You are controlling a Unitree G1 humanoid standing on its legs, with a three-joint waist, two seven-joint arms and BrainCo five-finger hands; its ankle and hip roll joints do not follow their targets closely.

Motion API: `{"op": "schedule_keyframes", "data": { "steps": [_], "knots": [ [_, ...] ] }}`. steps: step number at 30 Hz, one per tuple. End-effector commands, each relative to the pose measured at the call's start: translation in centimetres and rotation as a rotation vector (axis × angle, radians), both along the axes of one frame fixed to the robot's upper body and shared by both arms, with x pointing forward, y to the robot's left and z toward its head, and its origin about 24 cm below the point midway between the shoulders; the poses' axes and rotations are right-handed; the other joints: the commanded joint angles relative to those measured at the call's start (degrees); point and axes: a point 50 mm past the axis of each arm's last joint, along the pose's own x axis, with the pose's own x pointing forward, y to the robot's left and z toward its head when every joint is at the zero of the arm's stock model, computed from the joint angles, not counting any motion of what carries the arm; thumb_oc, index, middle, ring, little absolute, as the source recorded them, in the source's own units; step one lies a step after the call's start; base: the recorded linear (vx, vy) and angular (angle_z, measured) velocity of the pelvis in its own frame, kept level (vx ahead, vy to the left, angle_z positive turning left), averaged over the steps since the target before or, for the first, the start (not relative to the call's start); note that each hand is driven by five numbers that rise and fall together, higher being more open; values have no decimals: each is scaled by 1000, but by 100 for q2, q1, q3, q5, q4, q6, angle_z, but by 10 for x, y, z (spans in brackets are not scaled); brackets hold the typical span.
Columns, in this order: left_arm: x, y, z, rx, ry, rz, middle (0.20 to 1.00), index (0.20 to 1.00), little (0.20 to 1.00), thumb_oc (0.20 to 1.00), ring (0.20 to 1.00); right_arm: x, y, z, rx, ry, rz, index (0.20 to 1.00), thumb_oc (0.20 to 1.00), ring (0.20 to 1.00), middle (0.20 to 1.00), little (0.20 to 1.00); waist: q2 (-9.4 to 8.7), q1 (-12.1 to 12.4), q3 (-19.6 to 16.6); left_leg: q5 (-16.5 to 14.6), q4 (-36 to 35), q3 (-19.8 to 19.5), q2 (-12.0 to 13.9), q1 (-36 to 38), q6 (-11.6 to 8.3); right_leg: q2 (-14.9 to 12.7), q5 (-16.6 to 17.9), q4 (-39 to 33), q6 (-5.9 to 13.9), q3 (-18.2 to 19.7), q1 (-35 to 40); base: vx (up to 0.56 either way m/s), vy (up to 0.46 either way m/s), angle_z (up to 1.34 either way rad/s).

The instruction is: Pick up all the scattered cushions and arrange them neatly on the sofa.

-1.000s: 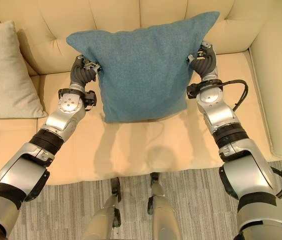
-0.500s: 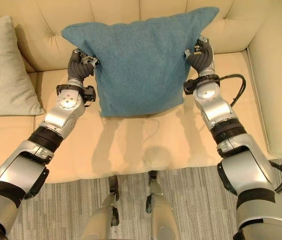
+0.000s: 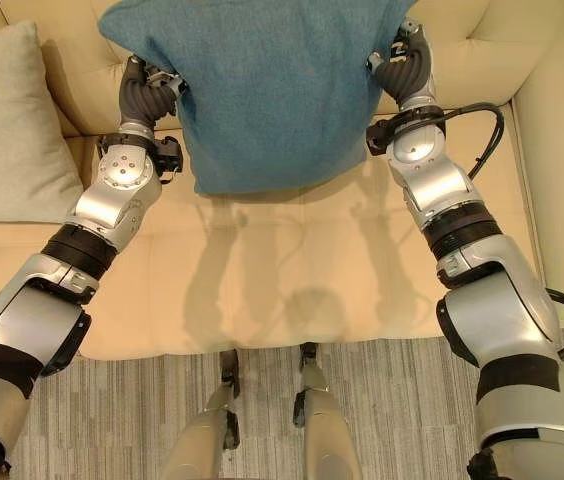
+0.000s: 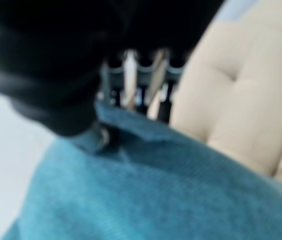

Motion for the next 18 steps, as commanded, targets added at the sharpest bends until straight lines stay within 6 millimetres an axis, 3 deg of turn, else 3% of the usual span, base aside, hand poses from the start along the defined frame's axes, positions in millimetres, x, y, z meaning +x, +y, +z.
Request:
{"op": "schedule_keyframes", "data": {
  "steps": [1,12,17,18],
  "knots": [
    [-11,-23,64,65,-231,-84,200,200,200,200,200,-11,41,53,8,-201,154,200,200,200,200,200,-51,23,51,62,41,-24,-19,-141,-409,-179,-810,985,773,281,-280,0,0,0],
    [-9,-13,46,60,-194,-63,200,200,200,200,200,-7,41,28,36,-149,149,200,200,200,200,200,-29,7,152,133,21,-41,-20,-363,-410,-155,-748,963,784,307,-545,4,-6,-1],
    [-7,-3,47,47,-189,-16,200,200,200,200,200,-5,42,30,-8,-154,114,200,200,200,200,200,-53,33,175,164,32,-68,-49,-594,-404,-136,-674,923,807,304,-742,-16,-3,0],
    [-6,-1,49,50,-187,15,545,545,545,545,545,-4,41,36,-54,-166,78,200,200,200,200,200,-73,43,154,191,41,-63,-51,-699,-407,-132,-640,909,818,285,-819,-58,-32,-3]
  ]
}}
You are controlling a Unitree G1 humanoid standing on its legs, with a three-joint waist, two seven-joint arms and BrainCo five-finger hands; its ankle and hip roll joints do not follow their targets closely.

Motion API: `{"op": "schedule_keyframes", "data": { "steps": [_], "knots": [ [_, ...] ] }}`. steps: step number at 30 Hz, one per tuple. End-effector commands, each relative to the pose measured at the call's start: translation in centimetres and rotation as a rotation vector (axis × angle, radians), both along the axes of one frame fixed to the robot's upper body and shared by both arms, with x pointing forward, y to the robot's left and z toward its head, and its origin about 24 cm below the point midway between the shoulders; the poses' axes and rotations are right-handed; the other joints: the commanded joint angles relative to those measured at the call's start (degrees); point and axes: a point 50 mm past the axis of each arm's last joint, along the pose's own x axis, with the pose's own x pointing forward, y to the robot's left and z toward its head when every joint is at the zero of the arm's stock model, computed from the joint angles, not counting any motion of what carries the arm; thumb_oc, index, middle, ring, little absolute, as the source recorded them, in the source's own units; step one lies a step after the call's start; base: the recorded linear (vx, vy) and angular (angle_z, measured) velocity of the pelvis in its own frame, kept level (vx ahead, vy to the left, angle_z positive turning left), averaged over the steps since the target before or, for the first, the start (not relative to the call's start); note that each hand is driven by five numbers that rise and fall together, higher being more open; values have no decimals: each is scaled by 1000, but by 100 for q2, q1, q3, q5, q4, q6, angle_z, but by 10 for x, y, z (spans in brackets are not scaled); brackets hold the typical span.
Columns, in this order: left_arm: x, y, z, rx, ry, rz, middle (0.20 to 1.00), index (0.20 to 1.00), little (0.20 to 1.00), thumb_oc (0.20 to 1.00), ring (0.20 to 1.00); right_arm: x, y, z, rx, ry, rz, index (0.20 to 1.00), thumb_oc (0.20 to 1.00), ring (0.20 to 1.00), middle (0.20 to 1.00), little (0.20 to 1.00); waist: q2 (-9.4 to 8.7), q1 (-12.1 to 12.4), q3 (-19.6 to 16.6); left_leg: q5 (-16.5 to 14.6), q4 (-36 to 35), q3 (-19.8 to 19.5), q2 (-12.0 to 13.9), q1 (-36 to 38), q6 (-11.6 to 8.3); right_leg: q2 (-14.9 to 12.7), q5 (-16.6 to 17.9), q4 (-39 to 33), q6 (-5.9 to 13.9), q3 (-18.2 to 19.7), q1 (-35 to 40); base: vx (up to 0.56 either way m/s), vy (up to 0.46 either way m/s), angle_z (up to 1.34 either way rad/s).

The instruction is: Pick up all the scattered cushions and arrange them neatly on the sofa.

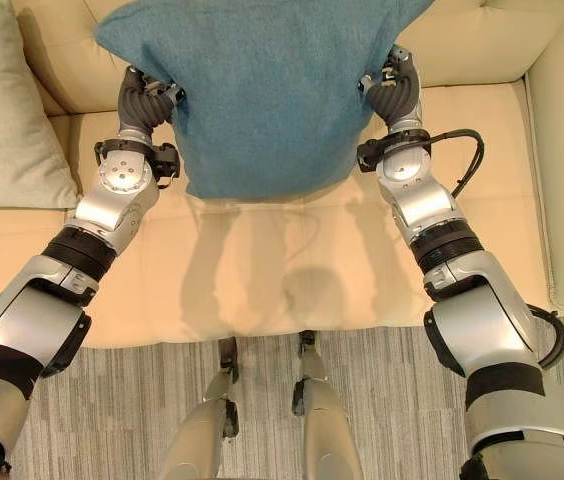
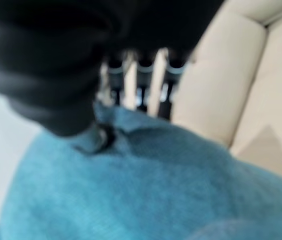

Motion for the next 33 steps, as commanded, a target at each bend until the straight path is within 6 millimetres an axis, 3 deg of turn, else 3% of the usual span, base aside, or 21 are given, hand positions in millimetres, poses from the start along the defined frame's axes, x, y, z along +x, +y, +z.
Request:
{"op": "schedule_keyframes", "data": {
  "steps": [1,10,13,18,23,24,27,29,30,33],
  "knots": [
    [0,-6,53,87,-137,65,1000,1000,1000,1000,1000,1,29,50,-215,-117,-37,1000,1000,1000,1000,1000,-80,88,61,112,51,-93,-50,-240,-387,-154,-695,840,858,211,-295,-55,-29,-2],
    [0,11,101,196,-160,208,1000,1000,1000,1000,1000,6,14,80,-365,-57,-201,1000,1000,1000,1000,1000,-114,204,70,165,17,-171,-96,-351,-405,-171,-514,591,894,138,-311,-2,0,2],
    [-4,37,109,235,-152,292,1000,1000,1000,1000,1000,2,-13,85,-346,-48,-267,1000,1000,1000,1000,1000,-138,207,26,147,18,-162,-99,-282,-391,-177,-513,565,890,161,-223,7,23,3],
    [-14,76,109,115,-174,318,1000,1000,1000,1000,1000,-8,-50,84,-246,-54,-308,1000,1000,1000,1000,1000,-157,197,-102,48,17,-114,-90,-68,-397,-178,-523,473,895,147,17,32,12,1],
    [-25,102,99,116,-182,327,1000,1000,1000,1000,1000,-25,-100,77,-222,-44,-388,1000,1000,1000,1000,1000,-157,179,-282,-67,17,-47,-81,192,-391,-184,-545,359,887,147,327,45,11,0],
    [-25,102,98,116,-180,327,1000,1000,1000,1000,1000,-25,-100,76,-223,-42,-388,1000,1000,1000,1000,1000,-156,181,-284,-69,17,-47,-80,200,-392,-183,-544,354,887,147,337,53,7,10],
    [-35,120,72,160,-155,318,1000,1000,1000,1000,1000,-37,-133,47,-238,32,-413,1000,1000,1000,1000,1000,-184,159,-427,-130,17,-4,-66,472,-398,-201,-542,240,887,110,675,83,-6,7],
    [-44,137,36,188,-87,310,1000,1000,1000,1000,1000,-48,-158,7,-285,147,-425,1000,1000,1000,1000,1000,-225,147,-514,-221,17,12,-35,781,-411,-193,-599,164,897,83,1044,118,-38,0],
    [-54,152,8,229,-20,333,1000,1000,1000,1000,1000,-56,-172,-24,-270,230,-431,1000,1000,1000,1000,1000,-267,151,-559,-237,17,34,-40,967,-406,-203,-598,106,907,64,1277,102,-48,-6],
    [-73,173,-52,202,129,363,1000,1000,1000,1000,1000,-71,-184,-84,-225,376,-424,1000,1000,1000,1000,1000,-316,158,-639,-294,17,69,-16,1267,-400,-230,-661,40,919,22,1620,88,-37,-6]
  ]
}}
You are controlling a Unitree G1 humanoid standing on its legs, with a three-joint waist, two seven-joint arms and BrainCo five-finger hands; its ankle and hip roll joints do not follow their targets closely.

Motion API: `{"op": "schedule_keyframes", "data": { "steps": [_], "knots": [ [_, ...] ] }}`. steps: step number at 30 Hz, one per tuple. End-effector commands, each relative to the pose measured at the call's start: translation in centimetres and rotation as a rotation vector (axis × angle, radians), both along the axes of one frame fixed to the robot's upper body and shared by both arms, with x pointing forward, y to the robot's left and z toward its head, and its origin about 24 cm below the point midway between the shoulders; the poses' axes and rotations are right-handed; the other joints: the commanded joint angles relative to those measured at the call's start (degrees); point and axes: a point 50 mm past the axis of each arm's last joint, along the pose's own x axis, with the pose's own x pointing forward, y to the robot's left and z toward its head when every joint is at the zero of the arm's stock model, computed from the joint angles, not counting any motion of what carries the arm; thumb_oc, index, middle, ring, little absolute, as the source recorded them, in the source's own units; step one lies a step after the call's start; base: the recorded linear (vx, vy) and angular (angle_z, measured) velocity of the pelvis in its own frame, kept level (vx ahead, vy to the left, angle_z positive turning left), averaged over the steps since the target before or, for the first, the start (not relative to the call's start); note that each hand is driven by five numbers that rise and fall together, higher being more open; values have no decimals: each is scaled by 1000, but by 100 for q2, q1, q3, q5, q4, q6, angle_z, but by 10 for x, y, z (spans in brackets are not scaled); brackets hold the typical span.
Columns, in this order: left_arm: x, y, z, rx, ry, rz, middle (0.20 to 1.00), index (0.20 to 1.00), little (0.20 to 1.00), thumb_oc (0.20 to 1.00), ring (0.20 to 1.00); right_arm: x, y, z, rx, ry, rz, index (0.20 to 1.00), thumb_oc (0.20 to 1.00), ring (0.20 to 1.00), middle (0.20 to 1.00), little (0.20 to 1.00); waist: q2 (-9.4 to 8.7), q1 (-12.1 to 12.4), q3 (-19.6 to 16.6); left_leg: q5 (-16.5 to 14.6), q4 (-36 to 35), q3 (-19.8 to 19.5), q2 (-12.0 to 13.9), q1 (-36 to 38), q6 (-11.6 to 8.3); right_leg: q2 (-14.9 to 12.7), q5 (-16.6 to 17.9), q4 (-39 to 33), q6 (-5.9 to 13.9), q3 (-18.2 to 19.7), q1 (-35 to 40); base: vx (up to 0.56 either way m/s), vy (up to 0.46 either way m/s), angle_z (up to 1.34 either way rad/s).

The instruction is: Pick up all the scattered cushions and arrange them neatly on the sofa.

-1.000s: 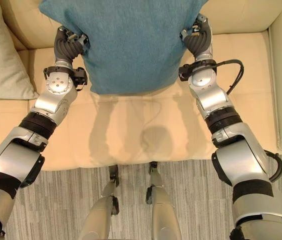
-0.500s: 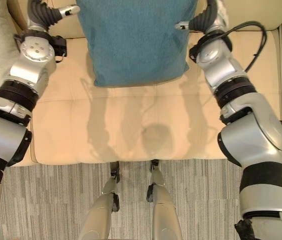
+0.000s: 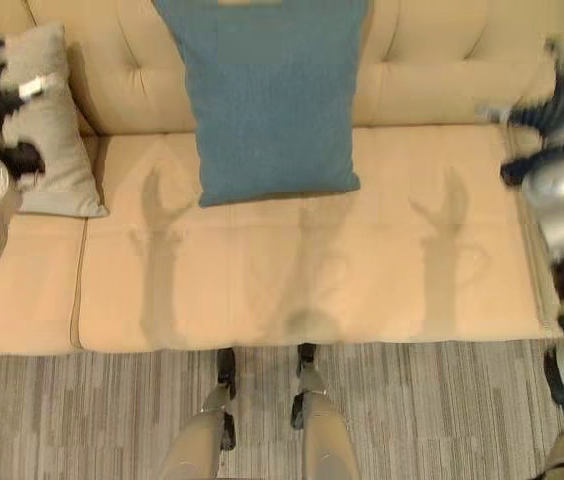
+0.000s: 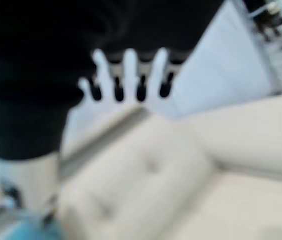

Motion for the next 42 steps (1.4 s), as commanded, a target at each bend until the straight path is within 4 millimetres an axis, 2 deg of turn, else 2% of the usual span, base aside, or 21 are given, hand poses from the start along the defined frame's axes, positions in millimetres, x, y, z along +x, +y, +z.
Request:
{"op": "schedule_keyframes", "data": {
  "steps": [1,2,3,4,7,8,10,12,14,15,16,17,21,25,31,35,37,38,41,42],
  "knots": [
    [-1,7,-24,17,86,26,1000,1000,1000,1000,1000,4,6,-29,40,66,15,1000,1000,1000,1000,1000,-187,64,-504,-185,19,132,-110,240,-250,-310,-417,-10,812,11,534,57,-23,-11],
    [-2,7,-25,18,89,27,1000,1000,1000,1000,1000,4,6,-31,40,69,15,1000,1000,1000,1000,1000,-191,63,-507,-190,19,135,-109,258,-250,-309,-419,-14,813,13,552,41,-27,-12],
    [-10,11,-43,14,149,32,1000,1000,1000,1000,1000,-5,1,-49,46,131,1,1000,1000,1000,1000,1000,-199,66,-532,-192,19,143,-94,326,-254,-310,-441,-22,817,-5,638,11,-8,-7],
    [-20,15,-71,-2,245,49,1000,1000,1000,1000,1000,-10,2,-64,66,169,-2,1000,1000,1000,1000,1000,-209,68,-572,-196,19,144,-81,428,-255,-308,-446,-24,823,-12,729,0,0,0],
    [-49,20,-132,22,502,67,1000,1000,1000,1000,1000,-27,4,-112,96,332,-12,1000,1000,1000,1000,1000,-205,78,-652,-272,19,166,-52,675,-205,-284,-525,-17,825,-8,980,0,0,0],
    [-63,22,-159,29,623,80,1000,1000,1000,1000,1000,-38,3,-133,84,424,-19,1000,1000,1000,1000,1000,-192,80,-662,-299,19,179,-31,805,-201,-260,-550,-2,817,4,1103,-6,18,-3],
    [-85,22,-191,18,767,87,1000,1000,1000,1000,1000,-48,1,-151,59,525,-23,1000,1000,1000,1000,1000,-196,76,-782,-322,19,227,-30,955,-176,-264,-579,-7,822,-9,1249,6,8,-3],
    [-114,16,-234,-3,958,96,1000,1000,1000,1000,1000,-67,2,-180,34,671,-31,1000,1000,1000,1000,1000,-201,78,-825,-357,19,255,-11,1141,-156,-241,-621,-8,813,16,1445,-17,15,-10],
    [-144,12,-268,-26,1134,134,1000,1000,1000,1000,1000,-82,6,-205,39,783,-29,1000,1000,1000,1000,1000,-213,62,-899,-406,19,273,-25,1269,-117,-235,-656,-6,809,58,1547,-14,23,-16],
    [-172,3,-293,-52,1270,146,1000,1000,1000,1000,1000,-98,9,-224,33,879,-35,1000,1000,1000,1000,1000,-217,41,-985,-442,19,307,-14,1375,-99,-229,-682,-16,802,85,1649,8,10,-17],
    [-172,3,-293,-52,1269,146,1000,1000,1000,1000,1000,-98,9,-224,33,879,-35,1000,1000,1000,1000,1000,-215,44,-981,-444,19,310,-13,1381,-99,-228,-683,-17,802,88,1654,17,-4,-14],
    [-191,-2,-306,-87,1355,171,1000,1000,1000,1000,1000,-114,11,-240,57,944,-54,1000,1000,1000,1000,1000,-224,39,-1040,-470,19,310,-12,1429,-95,-226,-709,-36,802,84,1721,18,-13,-12],
    [-240,-23,-333,-222,1505,234,1000,1000,1000,1000,1000,-154,28,-279,200,1055,-116,1000,1000,1000,1000,1000,-241,40,-1113,-518,19,309,6,1577,-55,-204,-774,-41,768,98,1879,14,-11,-3],
    [-267,-34,-343,-308,1571,274,1000,1000,1000,1000,1000,-183,40,-301,320,1111,-178,1000,1000,1000,1000,1000,-293,115,-1075,-580,19,299,67,1790,-36,-124,-866,-57,730,103,2062,8,-45,-2],
    [-274,-35,-345,-273,1612,255,1000,1000,1000,1000,1000,-200,50,-313,359,1163,-185,1000,1000,1000,1000,1000,-332,156,-1017,-526,22,293,200,1859,-85,-2,-981,-57,664,86,2154,-34,-78,-4],
    [-251,-34,-341,-252,1534,239,1000,1000,1000,1000,1000,-202,51,-314,386,1139,-214,1000,1000,1000,1000,1000,-345,134,-839,-187,90,143,294,1329,-209,71,-1054,-57,593,26,1966,-201,-55,16],
    [-236,-34,-338,-234,1495,221,1000,1000,1000,1000,1000,-203,51,-315,389,1140,-224,1000,1000,1000,1000,1000,-388,137,-718,-132,356,122,292,982,-212,35,-1046,-57,562,-27,1858,-252,-36,48],
    [-231,-36,-337,-227,1487,208,1000,1000,1000,1000,1000,-205,52,-316,395,1147,-227,1000,1000,1000,1000,1000,-412,119,-716,-259,517,126,267,934,-151,8,-997,-57,541,-88,1777,-198,-33,58],
    [-229,-41,-339,-229,1493,187,1000,1000,1000,1000,1000,-210,54,-319,403,1169,-233,1000,1000,1000,1000,1000,-510,49,-701,-900,1234,-7,85,1072,-45,-110,-863,-57,525,-120,1678,-137,17,39],
    [-228,-45,-341,-239,1496,179,1000,1000,1000,1000,1000,-211,55,-319,403,1171,-237,1000,1000,1000,1000,1000,-527,14,-733,-971,1362,-95,-3,1138,-34,-147,-816,-57,524,-115,1620,-97,107,24]
  ]
}}
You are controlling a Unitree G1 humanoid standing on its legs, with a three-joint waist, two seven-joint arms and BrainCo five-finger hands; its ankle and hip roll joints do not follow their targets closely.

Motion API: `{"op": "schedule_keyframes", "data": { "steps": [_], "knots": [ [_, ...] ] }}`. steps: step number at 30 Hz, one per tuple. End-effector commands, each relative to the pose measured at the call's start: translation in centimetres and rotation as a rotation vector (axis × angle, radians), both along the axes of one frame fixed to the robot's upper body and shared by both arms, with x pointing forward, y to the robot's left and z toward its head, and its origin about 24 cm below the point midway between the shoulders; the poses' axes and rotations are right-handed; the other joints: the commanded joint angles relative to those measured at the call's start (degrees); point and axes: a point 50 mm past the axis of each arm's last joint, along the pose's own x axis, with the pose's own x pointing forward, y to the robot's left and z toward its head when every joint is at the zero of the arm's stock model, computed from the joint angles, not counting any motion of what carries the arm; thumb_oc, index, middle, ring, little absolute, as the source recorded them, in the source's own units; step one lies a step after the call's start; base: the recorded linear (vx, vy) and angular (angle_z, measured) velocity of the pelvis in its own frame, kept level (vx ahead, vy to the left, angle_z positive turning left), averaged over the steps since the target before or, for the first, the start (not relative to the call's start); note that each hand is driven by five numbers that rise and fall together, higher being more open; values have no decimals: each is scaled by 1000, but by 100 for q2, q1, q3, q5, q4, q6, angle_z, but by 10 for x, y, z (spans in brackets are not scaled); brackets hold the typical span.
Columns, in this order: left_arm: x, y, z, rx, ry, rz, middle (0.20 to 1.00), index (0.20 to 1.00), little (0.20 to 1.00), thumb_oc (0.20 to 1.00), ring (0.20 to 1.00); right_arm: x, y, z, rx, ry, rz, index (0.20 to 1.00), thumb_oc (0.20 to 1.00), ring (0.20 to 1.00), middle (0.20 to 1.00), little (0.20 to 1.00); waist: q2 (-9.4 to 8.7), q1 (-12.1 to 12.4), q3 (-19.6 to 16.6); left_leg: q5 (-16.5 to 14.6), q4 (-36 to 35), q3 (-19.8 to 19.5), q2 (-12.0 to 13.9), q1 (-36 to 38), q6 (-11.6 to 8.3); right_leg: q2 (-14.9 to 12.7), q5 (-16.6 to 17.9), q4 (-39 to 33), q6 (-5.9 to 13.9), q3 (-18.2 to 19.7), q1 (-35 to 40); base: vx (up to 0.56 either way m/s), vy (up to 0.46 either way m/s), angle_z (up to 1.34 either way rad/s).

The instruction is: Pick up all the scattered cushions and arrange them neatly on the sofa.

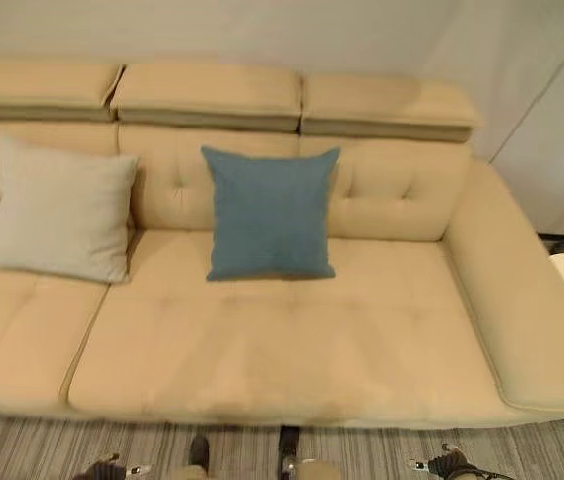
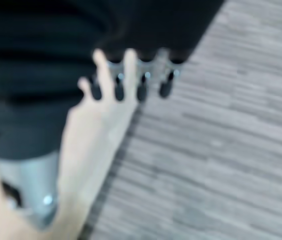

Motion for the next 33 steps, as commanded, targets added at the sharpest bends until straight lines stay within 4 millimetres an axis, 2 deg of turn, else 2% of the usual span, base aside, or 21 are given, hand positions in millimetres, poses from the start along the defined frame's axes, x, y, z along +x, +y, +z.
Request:
{"op": "schedule_keyframes", "data": {
  "steps": [1,3,7,8,9,10,11,12,13,15,17,20,24,33],
  "knots": [
    [-5,6,1,28,5,14,1000,1000,1000,1000,1000,10,-1,2,-21,-20,-21,1000,1000,1000,1000,1000,-110,-84,-140,-554,628,-110,-327,546,-101,-247,-594,57,1034,375,455,-75,124,15],
    [-5,0,-1,17,16,-6,1000,1000,1000,1000,1000,7,1,0,-15,-2,-19,1000,1000,1000,1000,1000,-20,-168,-181,-630,452,-212,-373,732,-65,-227,-523,57,1060,387,408,-56,143,12],
    [-2,-13,-5,-13,24,-40,1000,1000,1000,1000,1000,8,9,-3,5,2,-20,1000,1000,1000,1000,1000,37,-256,-226,-776,69,-118,-526,925,21,-368,-299,138,1134,473,236,-71,188,7],
    [2,-16,-5,-21,8,-36,1000,1000,1000,1000,1000,10,11,-4,8,2,-15,1000,1000,1000,1000,1000,32,-259,-193,-795,36,-112,-593,910,75,-440,-220,178,1193,497,150,-295,317,-23],
    [11,-20,-4,-31,-27,-26,1000,1000,1000,1000,1000,19,17,-4,4,-3,18,1000,1000,1000,1000,1000,37,-221,-72,-752,-112,-126,-777,878,209,-622,23,286,1374,506,-122,-262,261,-20],
    [11,-20,-4,-31,-27,-26,1000,1000,1000,1000,1000,19,17,-4,4,-3,18,1000,1000,1000,1000,1000,36,-216,-71,-747,-122,-120,-778,885,210,-623,23,289,1375,512,-124,-374,276,-24],
    [16,-17,-1,-16,-39,-41,1000,1000,1000,1000,1000,24,23,-5,10,2,40,1000,1000,1000,1000,1000,60,-242,31,-659,-138,-82,-786,800,303,-687,28,532,1489,633,-350,-169,82,-42],
    [16,-17,-1,-16,-40,-41,1000,1000,1000,1000,1000,24,23,-5,10,1,40,1000,1000,1000,1000,1000,56,-236,28,-659,-136,-75,-789,794,305,-689,21,548,1490,643,-366,-320,149,-52],
    [17,-15,-1,-7,-33,-52,1000,1000,1000,1000,1000,21,27,-7,28,5,33,1000,1000,1000,1000,1000,69,-212,57,-605,-140,-63,-832,684,388,-592,-272,969,1390,895,-302,-210,94,-42],
    [16,-11,0,6,-21,-57,1000,1000,1000,1000,1000,15,29,-10,32,20,23,1000,1000,1000,1000,1000,122,-113,-11,-511,-207,4,-817,624,440,-499,-621,1259,1292,839,-6,-220,54,-3],
    [12,-10,-1,8,-3,-64,1000,1000,1000,1000,1000,12,32,-12,44,27,22,1000,1000,1000,1000,1000,110,-30,-99,-419,-290,61,-812,599,415,-470,-641,1339,1256,779,193,-98,-36,-7],
    [7,-11,-3,13,22,-83,1000,1000,1000,1000,1000,11,36,-13,50,23,21,1000,1000,1000,1000,1000,14,33,-246,-383,-305,140,-796,573,353,-421,-732,791,1235,732,545,-53,-80,-34],
    [-1,-12,-5,2,46,-56,1000,1000,1000,1000,1000,6,34,-15,50,42,9,1000,1000,1000,1000,1000,8,9,-383,-320,-488,246,-727,721,272,-329,-694,345,1249,739,801,-4,-78,-19],
    [-10,-15,-9,-18,75,-21,1000,1000,1000,1000,1000,-9,35,-19,58,85,-27,1000,1000,1000,1000,1000,57,-24,-431,-239,-690,312,-599,1053,185,-307,-700,154,1230,598,1082,-8,-20,0]
  ]
}}
